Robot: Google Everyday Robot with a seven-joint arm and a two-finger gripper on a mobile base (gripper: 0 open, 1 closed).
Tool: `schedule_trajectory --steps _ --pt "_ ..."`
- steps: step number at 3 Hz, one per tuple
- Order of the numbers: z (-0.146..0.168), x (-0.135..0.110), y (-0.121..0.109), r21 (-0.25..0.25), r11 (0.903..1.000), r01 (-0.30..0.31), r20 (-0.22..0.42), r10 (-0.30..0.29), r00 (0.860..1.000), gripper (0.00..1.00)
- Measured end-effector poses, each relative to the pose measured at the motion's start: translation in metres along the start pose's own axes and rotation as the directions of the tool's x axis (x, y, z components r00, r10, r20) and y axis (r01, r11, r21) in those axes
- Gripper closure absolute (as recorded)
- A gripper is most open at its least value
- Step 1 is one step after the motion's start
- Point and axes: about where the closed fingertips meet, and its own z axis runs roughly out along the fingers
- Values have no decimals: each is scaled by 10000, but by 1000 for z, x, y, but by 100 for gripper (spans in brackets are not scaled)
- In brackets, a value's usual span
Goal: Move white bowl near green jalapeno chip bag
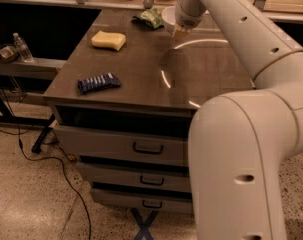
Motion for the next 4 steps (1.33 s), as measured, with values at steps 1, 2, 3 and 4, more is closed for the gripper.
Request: schedule_trajectory --steps 1,2,3,4 --pt "28 -11 -9 48 9999 122 27 -122 9999 98" --pt "50 -20 -14 56 9997 245 -40 -245 9997 75" --pt "71 -25 -16 44 9996 276 -137 -275 9995 52" --pt "81 -28 -18 94 9995 305 -199 -303 9993 29"
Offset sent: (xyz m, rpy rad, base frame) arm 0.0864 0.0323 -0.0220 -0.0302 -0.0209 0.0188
